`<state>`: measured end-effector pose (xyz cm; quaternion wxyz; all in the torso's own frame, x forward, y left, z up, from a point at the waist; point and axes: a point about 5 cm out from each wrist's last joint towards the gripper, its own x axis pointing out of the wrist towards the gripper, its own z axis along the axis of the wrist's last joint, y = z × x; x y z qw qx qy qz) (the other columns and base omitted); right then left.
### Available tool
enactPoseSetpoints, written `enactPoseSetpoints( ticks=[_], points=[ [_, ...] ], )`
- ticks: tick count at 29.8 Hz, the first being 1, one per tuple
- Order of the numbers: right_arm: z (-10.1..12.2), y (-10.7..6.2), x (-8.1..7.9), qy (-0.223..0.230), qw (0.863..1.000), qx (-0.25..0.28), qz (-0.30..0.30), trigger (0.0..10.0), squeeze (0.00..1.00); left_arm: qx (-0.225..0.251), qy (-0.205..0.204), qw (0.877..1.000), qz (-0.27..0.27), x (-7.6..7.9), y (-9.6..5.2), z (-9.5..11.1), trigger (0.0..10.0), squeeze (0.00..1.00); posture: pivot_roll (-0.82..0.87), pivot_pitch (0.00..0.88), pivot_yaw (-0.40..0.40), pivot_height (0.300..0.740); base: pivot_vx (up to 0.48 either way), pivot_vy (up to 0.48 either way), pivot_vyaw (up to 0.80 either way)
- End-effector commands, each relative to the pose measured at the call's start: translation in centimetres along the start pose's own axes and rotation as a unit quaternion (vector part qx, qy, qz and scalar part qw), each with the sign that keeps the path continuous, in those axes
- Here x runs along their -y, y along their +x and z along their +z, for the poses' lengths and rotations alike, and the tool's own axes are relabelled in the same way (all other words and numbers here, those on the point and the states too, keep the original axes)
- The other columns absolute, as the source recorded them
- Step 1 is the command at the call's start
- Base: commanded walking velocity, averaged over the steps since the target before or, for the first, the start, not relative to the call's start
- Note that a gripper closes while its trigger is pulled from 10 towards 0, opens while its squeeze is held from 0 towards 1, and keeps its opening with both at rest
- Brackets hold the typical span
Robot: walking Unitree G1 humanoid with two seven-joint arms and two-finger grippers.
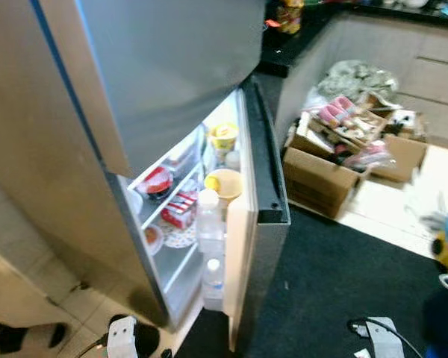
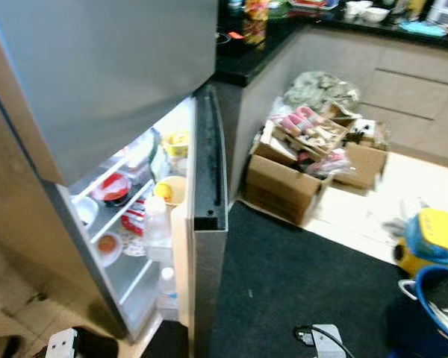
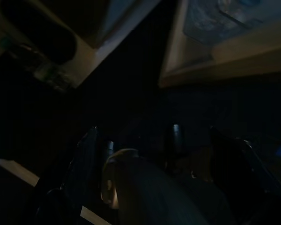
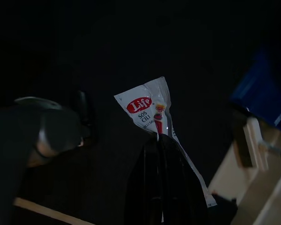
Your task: Restocking fridge
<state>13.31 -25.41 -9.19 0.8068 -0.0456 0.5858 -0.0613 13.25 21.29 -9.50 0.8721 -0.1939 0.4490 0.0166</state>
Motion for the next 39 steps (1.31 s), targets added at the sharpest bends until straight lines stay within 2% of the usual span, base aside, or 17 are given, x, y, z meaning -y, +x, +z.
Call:
enactPoseSetpoints(
  ticks=[1,14,23,26,29,30,32,33,34,39],
  points=[
    [0.3,0.0,0.3,-0.007,1.000,0.006,-0.003,10.0,0.00,-0.013,-0.002,1.000,-0.005,0.5,0.1,-0.7,10.0,0.00,-0.03,0.000,-0.017,0.740,0.000,-0.465,0.00],
    [0.2,0.0,0.3,-0.021,1.000,0.005,-0.002,10.0,0.00,-0.026,0.005,1.000,-0.011,1.0,0.2,-1.2,10.0,0.00,-0.04,0.000,-0.017,0.740,0.000,-0.454,0.00],
    [0.1,-0.1,0.6,-0.022,1.000,0.004,-0.003,10.0,0.00,-0.023,0.001,1.000,0.010,0.7,0.2,-1.2,10.0,0.00,-0.05,0.000,-0.010,0.740,0.000,0.000,0.00],
    [0.0,-0.1,0.4,-0.017,1.000,0.004,-0.001,10.0,0.00,0.012,-0.020,0.998,0.063,-0.5,0.2,0.5,10.0,0.00,-0.04,0.000,-0.007,0.740,0.000,0.000,0.00],
    [0.0,-0.1,0.4,-0.016,1.000,0.005,-0.001,10.0,0.00,0.022,-0.033,0.996,0.079,-0.8,0.1,1.1,10.0,0.00,-0.04,0.000,-0.002,0.740,0.000,0.000,0.00],
    [0.0,-0.1,0.4,-0.013,1.000,0.005,-0.001,10.0,0.00,0.042,-0.056,0.994,0.086,-1.0,0.2,1.9,10.0,0.00,-0.04,0.000,-0.002,0.740,0.000,0.000,0.00],
    [0.0,-0.1,0.4,-0.013,1.000,0.005,-0.001,10.0,0.00,0.042,-0.056,0.994,0.086,-1.0,0.2,1.9,10.0,0.00,-0.04,0.000,-0.002,0.740,0.000,0.000,0.00],
    [0.0,0.0,0.3,-0.011,1.000,0.005,0.000,10.0,0.00,0.095,-0.110,0.986,0.082,-0.8,0.5,4.2,10.0,0.00,-0.04,0.000,0.001,0.740,0.000,0.000,0.00],
    [0.0,0.0,0.3,-0.010,1.000,0.005,0.000,10.0,0.00,0.112,-0.124,0.983,0.077,-0.7,0.6,4.9,10.0,0.00,-0.04,0.000,0.001,0.740,0.000,0.000,0.00],
    [0.0,0.0,0.1,-0.013,1.000,0.004,0.004,10.0,0.00,0.214,-0.150,0.965,-0.013,2.3,1.5,10.7,10.0,0.00,-0.04,0.000,0.001,0.740,0.000,0.000,0.00]
  ],
)
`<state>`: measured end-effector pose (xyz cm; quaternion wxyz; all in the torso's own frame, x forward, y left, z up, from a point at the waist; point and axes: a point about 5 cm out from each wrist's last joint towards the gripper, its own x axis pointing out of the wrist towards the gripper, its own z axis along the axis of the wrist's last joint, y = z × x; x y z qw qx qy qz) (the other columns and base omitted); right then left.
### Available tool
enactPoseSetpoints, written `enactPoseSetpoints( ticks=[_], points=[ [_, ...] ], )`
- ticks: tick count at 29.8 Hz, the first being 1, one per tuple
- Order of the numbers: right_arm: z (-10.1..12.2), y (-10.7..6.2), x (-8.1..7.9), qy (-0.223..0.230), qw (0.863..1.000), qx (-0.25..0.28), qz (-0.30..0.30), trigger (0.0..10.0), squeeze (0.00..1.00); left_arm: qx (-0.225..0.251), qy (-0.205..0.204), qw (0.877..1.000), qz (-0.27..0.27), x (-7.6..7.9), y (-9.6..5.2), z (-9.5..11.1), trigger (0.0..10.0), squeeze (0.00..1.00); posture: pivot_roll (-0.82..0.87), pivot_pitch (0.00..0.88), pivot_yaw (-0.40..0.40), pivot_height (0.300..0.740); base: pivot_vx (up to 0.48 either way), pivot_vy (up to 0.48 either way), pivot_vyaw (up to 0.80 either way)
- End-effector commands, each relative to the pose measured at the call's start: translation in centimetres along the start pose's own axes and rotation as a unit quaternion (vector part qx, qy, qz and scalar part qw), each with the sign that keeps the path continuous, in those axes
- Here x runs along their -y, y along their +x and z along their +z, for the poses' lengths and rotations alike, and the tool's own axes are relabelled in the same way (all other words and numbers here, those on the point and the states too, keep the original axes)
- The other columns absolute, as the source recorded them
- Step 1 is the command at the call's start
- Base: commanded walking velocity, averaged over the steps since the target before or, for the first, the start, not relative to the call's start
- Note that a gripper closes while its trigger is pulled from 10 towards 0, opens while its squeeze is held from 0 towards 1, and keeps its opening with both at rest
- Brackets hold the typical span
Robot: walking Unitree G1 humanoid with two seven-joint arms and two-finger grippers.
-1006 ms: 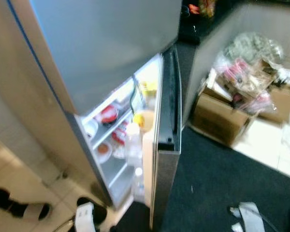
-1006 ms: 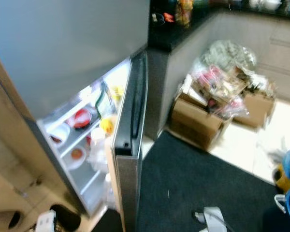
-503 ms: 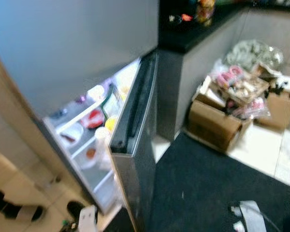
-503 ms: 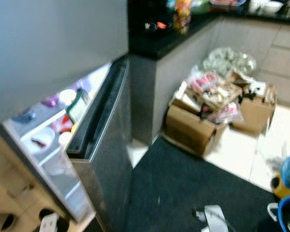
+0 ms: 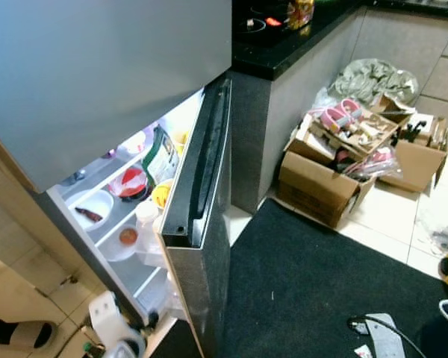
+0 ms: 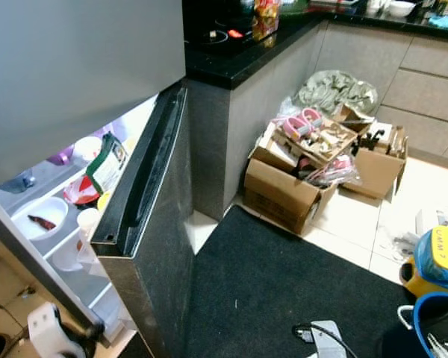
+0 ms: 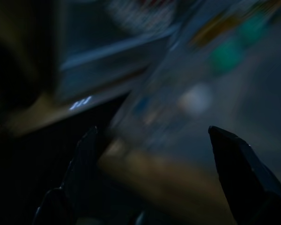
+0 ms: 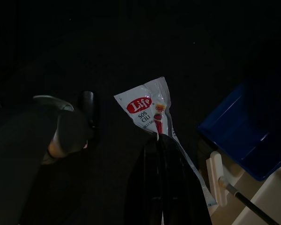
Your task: Restocking fridge
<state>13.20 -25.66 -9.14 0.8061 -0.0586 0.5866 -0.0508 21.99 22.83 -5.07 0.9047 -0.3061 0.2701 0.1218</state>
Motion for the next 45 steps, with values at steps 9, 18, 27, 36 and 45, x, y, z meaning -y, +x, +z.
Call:
enactPoseSetpoints(
  ticks=[9,18,27,36,45],
  points=[
    [0.3,0.0,-0.1,0.005,1.000,0.004,0.003,10.0,0.00,0.090,-0.042,0.990,-0.101,4.8,2.0,4.3,10.0,0.00,-0.04,0.000,0.005,0.740,0.000,0.000,0.00],
    [0.4,0.0,-0.2,0.004,1.000,0.004,0.006,10.0,0.00,0.044,0.016,0.976,-0.212,8.3,2.2,2.5,10.0,0.00,-0.04,0.000,0.002,0.740,0.000,0.000,0.00],
    [0.6,0.0,-0.3,0.006,1.000,0.006,0.007,10.0,0.00,-0.046,0.061,0.986,-0.147,4.8,0.9,-1.4,10.0,0.00,-0.05,0.000,0.004,0.740,0.000,0.000,0.00],
    [0.7,0.0,-0.4,0.010,1.000,0.007,0.008,10.0,0.00,-0.065,0.074,0.994,-0.049,1.4,0.2,-1.6,10.0,0.00,-0.04,0.000,-0.001,0.740,0.000,0.000,0.00],
    [0.7,0.1,-0.6,0.009,1.000,0.007,0.011,10.0,0.00,-0.010,0.026,0.994,-0.103,3.7,1.1,0.2,10.0,0.00,-0.04,0.000,0.000,0.740,0.000,0.000,0.00]
  ],
)
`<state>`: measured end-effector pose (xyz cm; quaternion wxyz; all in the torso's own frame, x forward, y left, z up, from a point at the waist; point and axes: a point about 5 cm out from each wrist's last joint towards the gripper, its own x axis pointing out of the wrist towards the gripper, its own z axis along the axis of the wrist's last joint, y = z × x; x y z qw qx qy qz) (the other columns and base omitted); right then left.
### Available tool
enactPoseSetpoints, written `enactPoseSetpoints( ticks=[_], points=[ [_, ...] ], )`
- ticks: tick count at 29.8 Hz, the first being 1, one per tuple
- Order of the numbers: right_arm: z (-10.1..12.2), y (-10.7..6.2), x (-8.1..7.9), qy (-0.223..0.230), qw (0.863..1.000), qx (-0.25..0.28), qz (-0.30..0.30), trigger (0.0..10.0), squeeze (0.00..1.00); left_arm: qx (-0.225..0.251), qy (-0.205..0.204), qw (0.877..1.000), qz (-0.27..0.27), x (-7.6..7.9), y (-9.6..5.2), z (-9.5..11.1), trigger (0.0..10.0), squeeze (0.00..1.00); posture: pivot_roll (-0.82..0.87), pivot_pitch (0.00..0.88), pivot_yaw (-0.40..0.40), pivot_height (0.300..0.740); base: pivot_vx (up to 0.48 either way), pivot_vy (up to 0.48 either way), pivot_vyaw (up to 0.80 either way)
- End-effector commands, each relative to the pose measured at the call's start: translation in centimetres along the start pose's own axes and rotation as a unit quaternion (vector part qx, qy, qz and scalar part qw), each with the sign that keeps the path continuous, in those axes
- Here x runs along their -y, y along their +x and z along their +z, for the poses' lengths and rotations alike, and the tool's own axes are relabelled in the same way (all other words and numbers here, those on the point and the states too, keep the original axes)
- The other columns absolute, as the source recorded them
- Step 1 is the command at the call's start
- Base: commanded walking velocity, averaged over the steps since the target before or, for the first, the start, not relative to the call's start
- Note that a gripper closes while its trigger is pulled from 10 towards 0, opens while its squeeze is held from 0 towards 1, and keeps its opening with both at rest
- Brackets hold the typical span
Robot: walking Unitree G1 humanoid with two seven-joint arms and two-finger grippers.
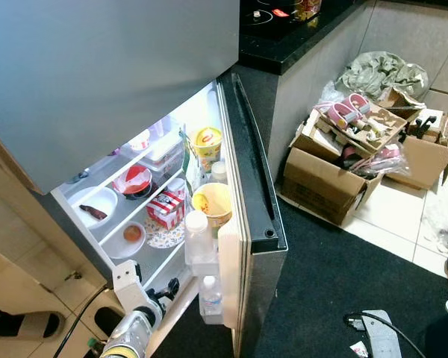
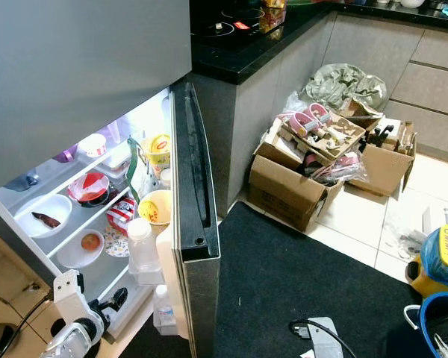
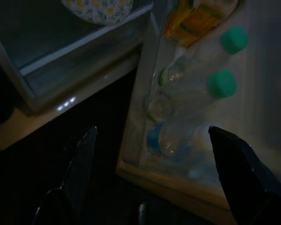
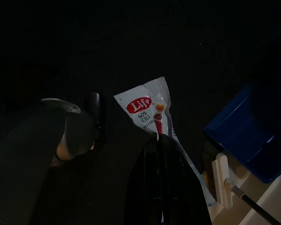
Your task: Restocking fridge
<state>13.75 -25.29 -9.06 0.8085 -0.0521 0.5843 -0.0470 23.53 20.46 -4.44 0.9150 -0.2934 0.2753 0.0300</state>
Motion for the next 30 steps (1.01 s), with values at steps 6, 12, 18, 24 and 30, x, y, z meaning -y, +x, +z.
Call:
enactPoseSetpoints(
  ticks=[6,12,18,24,30],
  points=[
    [0.1,0.0,-0.3,0.007,1.000,0.003,0.004,10.0,0.00,0.056,-0.018,0.990,-0.130,4.2,1.6,2.3,10.0,0.00,-0.04,0.000,0.003,0.740,0.000,0.000,0.00],
    [0.2,0.0,-0.4,0.008,1.000,0.004,0.006,10.0,0.00,0.062,0.002,0.983,-0.176,5.9,2.0,2.9,10.0,0.00,-0.04,0.000,0.004,0.740,0.000,0.000,0.00],
    [0.2,0.0,-0.2,0.008,1.000,0.004,0.002,10.0,0.00,0.020,0.040,0.967,-0.252,7.9,2.0,1.4,10.0,0.00,-0.04,0.000,0.003,0.740,0.000,0.000,0.00],
    [0.2,0.0,0.0,0.009,1.000,0.004,0.000,10.0,0.00,0.004,0.038,0.956,-0.290,9.3,2.0,0.4,10.0,0.00,-0.04,0.000,0.003,0.740,0.000,0.000,0.00],
    [0.1,0.0,0.1,0.012,1.000,0.006,0.000,10.0,0.00,-0.008,0.036,0.949,-0.313,10.8,2.2,-0.2,10.0,0.00,-0.03,0.000,-0.002,0.740,0.000,0.000,0.00]
  ],
)
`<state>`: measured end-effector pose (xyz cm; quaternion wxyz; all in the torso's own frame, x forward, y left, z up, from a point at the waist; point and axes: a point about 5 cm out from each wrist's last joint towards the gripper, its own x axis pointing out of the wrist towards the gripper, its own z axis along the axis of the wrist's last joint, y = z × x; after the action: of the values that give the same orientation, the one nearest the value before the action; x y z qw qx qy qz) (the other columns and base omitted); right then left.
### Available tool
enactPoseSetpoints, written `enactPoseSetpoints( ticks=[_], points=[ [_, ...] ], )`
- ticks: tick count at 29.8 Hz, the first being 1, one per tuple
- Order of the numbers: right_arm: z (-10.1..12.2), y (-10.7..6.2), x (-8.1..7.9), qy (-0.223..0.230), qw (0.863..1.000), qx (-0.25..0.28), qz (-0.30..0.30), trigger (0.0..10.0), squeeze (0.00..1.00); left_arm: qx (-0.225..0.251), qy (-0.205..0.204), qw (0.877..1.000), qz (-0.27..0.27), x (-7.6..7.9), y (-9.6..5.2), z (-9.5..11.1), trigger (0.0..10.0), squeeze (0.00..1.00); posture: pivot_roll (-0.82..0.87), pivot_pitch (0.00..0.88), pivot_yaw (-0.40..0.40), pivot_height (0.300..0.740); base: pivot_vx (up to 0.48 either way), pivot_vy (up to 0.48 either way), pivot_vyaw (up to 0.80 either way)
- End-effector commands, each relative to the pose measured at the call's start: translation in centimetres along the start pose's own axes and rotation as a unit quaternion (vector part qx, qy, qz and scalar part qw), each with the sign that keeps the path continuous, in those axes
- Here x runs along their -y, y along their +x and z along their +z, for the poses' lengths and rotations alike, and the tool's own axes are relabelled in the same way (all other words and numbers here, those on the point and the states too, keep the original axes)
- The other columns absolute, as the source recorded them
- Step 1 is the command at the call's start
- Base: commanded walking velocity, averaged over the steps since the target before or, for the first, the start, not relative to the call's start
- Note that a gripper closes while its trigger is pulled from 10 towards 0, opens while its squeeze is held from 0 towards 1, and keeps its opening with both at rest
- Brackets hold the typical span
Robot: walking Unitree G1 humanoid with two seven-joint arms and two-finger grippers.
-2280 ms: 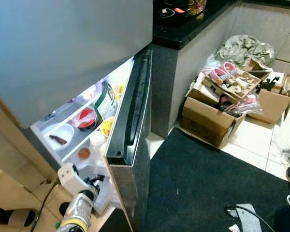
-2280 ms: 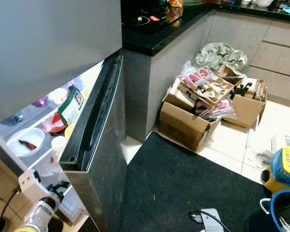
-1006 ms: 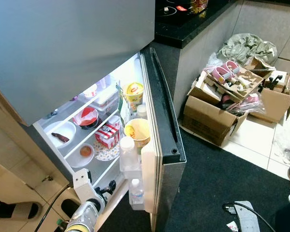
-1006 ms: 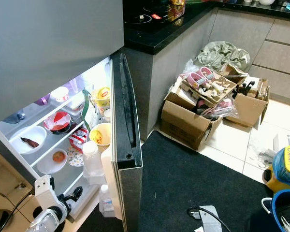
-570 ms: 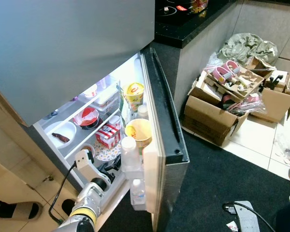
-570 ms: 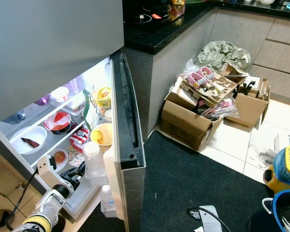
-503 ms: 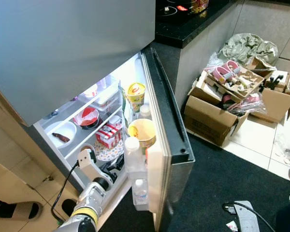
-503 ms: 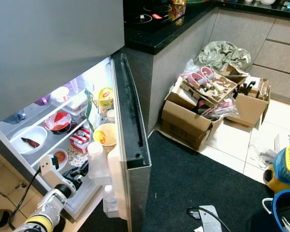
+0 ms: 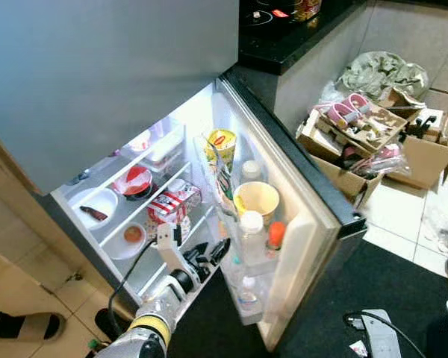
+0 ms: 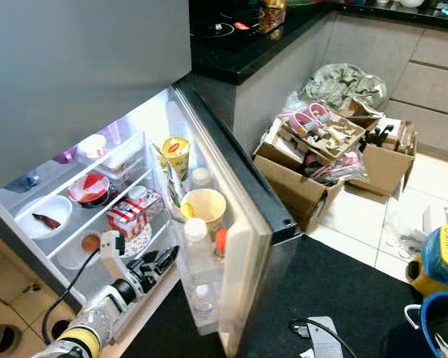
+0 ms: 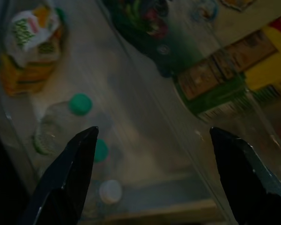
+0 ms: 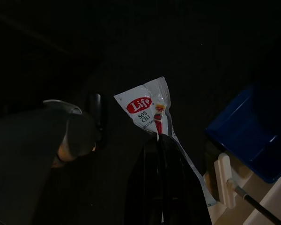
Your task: Restocking fridge
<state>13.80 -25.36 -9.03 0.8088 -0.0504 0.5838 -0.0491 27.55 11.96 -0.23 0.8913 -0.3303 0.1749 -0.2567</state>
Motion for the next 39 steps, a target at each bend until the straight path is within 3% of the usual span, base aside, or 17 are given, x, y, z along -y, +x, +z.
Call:
enactPoseSetpoints(
  ticks=[1,15,18,20,22,23,24,25,27,28,29,30,31,32,35,37,39],
  points=[
    [0.1,0.0,0.0,0.009,1.000,0.005,0.000,10.0,0.00,-0.007,-0.001,1.000,-0.013,0.6,0.5,-0.3,10.0,0.00,-0.03,0.000,-0.002,0.740,0.000,0.000,0.00],
    [0.1,0.0,-0.3,0.013,1.000,0.010,0.006,10.0,0.00,0.026,-0.026,0.999,0.004,0.1,0.6,0.9,10.0,0.00,-0.03,0.000,-0.002,0.740,0.000,0.000,0.00],
    [0.4,0.0,-0.4,0.017,1.000,0.021,0.013,10.0,0.00,0.019,-0.018,0.999,0.041,-0.9,-0.2,0.8,10.0,0.00,-0.03,0.000,0.001,0.740,0.000,0.000,0.00],
    [1.1,0.0,-0.6,0.016,0.999,0.037,0.025,10.0,0.00,0.008,-0.012,0.993,0.121,-2.9,-2.1,0.5,10.0,0.00,-0.04,0.000,0.006,0.740,0.000,0.000,0.00],
    [1.1,0.0,-0.6,0.016,0.999,0.037,0.025,10.0,0.00,0.008,-0.012,0.993,0.121,-2.9,-2.1,0.5,10.0,0.00,-0.04,0.000,0.006,0.740,0.000,0.000,0.00],
    [1.7,0.0,-0.8,0.010,0.998,0.047,0.041,10.0,0.00,-0.005,-0.010,0.981,0.193,-4.7,-4.2,0.0,10.0,0.00,-0.04,0.000,0.006,0.740,0.000,0.000,0.00],
    [1.7,0.0,-0.8,0.010,0.998,0.047,0.041,10.0,0.00,-0.005,-0.010,0.981,0.193,-4.7,-4.2,0.0,10.0,0.00,-0.04,0.000,0.006,0.740,0.000,0.000,0.00],
    [2.0,-0.1,-1.0,0.002,0.997,0.052,0.054,10.0,0.00,-0.017,-0.013,0.972,0.232,-5.7,-5.6,-0.6,10.0,0.00,-0.04,0.000,0.007,0.740,0.000,0.000,0.00],
    [2.0,-0.1,-1.0,0.002,0.997,0.052,0.054,10.0,0.00,-0.017,-0.013,0.972,0.232,-5.7,-5.6,-0.6,10.0,0.00,-0.04,0.000,0.007,0.740,0.000,0.000,0.00],
    [2.3,-0.1,-1.1,-0.006,0.996,0.055,0.068,10.0,0.00,-0.026,-0.020,0.963,0.266,-6.5,-7.1,-1.2,10.0,0.00,-0.04,0.000,0.005,0.740,0.000,0.000,0.00],
    [2.3,-0.1,-1.1,-0.006,0.996,0.055,0.068,10.0,0.00,-0.026,-0.020,0.963,0.266,-6.5,-7.1,-1.2,10.0,0.00,-0.04,0.000,0.005,0.740,0.000,0.000,0.00],
    [2.7,-0.1,-1.3,-0.019,0.994,0.060,0.087,10.0,0.00,-0.039,-0.023,0.954,0.297,-7.2,-8.6,-2.0,10.0,0.00,-0.04,0.000,0.004,0.740,0.000,0.000,0.00],
    [2.7,-0.1,-1.3,-0.019,0.994,0.060,0.087,10.0,0.00,-0.039,-0.023,0.954,0.297,-7.2,-8.6,-2.0,10.0,0.00,-0.04,0.000,0.004,0.740,0.000,0.000,0.00],
    [3.1,-0.2,-1.5,-0.032,0.991,0.066,0.109,10.0,0.00,-0.052,-0.029,0.946,0.320,-7.6,-9.8,-2.8,10.0,0.00,-0.04,0.000,0.004,0.740,0.000,0.000,0.00],
    [3.6,-0.4,-1.7,-0.041,0.987,0.076,0.134,10.0,0.00,-0.071,-0.031,0.937,0.340,-7.9,-11.0,-3.8,10.0,0.00,-0.04,0.000,0.003,0.740,0.000,0.000,0.00],
    [5.3,-0.8,-2.0,-0.047,0.976,0.103,0.186,10.0,0.00,-0.111,-0.036,0.920,0.374,-8.1,-13.3,-5.9,10.0,0.00,-0.04,0.000,0.004,0.740,0.000,0.000,0.00],
    [6.0,-1.0,-2.0,-0.047,0.971,0.115,0.204,10.0,0.00,-0.127,-0.038,0.913,0.386,-8.2,-14.2,-6.7,10.0,0.00,-0.04,0.000,0.001,0.740,0.000,0.000,0.00]
  ],
)
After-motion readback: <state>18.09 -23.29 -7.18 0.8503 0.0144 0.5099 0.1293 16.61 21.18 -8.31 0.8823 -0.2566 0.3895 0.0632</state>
